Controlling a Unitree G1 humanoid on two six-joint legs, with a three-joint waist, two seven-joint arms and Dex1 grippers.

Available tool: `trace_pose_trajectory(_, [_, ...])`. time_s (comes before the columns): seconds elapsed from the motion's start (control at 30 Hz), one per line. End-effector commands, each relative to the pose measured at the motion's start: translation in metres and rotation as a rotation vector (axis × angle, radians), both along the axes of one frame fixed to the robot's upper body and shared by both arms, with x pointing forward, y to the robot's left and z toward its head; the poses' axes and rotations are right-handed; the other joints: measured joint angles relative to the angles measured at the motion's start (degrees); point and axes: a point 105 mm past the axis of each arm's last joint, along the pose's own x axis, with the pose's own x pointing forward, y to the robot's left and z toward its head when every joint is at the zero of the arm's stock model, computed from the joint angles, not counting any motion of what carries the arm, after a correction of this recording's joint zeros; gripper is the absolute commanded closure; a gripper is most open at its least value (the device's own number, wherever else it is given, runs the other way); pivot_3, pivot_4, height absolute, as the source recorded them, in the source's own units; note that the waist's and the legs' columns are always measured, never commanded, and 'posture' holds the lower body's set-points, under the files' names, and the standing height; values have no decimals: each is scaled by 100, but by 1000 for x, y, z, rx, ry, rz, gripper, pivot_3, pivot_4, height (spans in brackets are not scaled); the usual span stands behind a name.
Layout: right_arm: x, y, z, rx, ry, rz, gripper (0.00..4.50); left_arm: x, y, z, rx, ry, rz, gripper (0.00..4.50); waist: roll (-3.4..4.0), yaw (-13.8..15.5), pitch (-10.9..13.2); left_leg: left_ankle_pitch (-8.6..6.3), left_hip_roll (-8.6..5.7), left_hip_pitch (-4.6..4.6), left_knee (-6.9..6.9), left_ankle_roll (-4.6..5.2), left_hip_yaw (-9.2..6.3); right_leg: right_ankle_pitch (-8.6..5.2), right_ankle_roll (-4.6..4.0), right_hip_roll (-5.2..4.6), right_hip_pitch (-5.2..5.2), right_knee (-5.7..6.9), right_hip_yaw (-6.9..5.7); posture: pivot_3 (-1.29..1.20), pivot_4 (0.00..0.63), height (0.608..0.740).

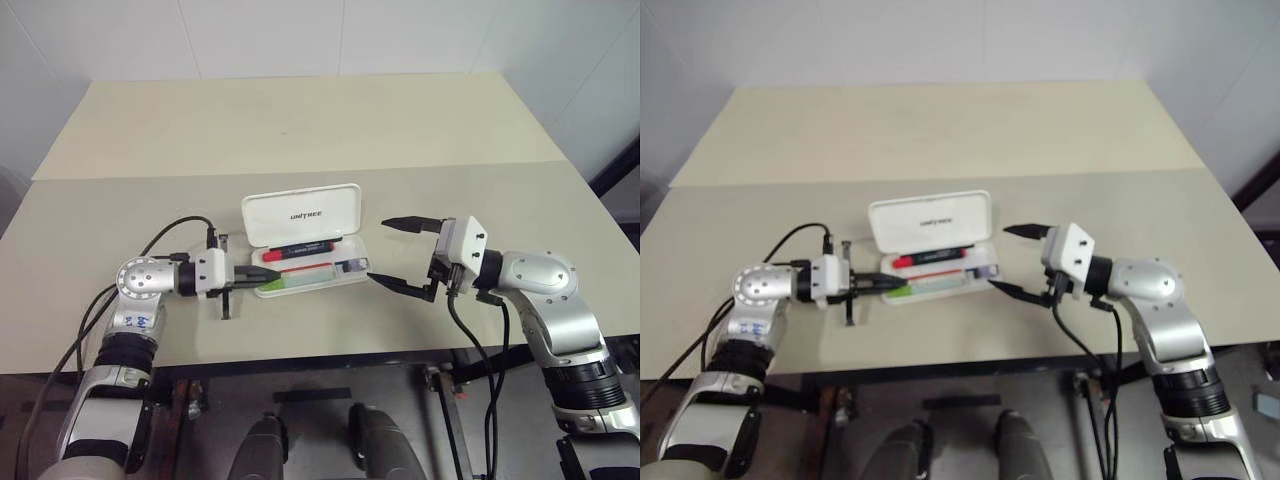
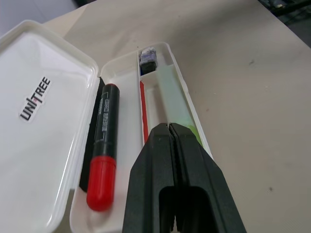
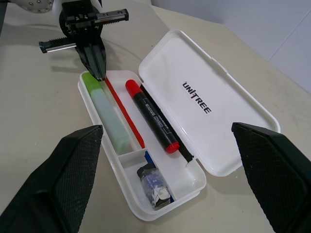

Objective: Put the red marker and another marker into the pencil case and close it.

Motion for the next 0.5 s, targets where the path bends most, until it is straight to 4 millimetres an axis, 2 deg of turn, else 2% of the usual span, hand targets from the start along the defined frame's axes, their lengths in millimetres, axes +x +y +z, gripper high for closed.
trace_pose_trajectory(0.03, [-1,5,11,17,-48,16,0,-4,5,-4,24,-5,-12,4469,0,1,0,0,0,0,0,0,0,0,0,0,0,0,0,0,150,740])
trace_pose_trajectory(0.17, [0,7,11,24,-48,16,0,-10,3,-15,100,3,-61,4469,0,2,0,0,0,0,1,0,0,0,0,0,1,0,0,0,150,740])
trace_pose_trajectory(0.5, [2,11,11,34,-57,11,0,-7,-3,-12,118,-14,-84,4469,0,0,0,1,0,24,-1,2,1,0,-1,0,21,1,0,0,150,740])
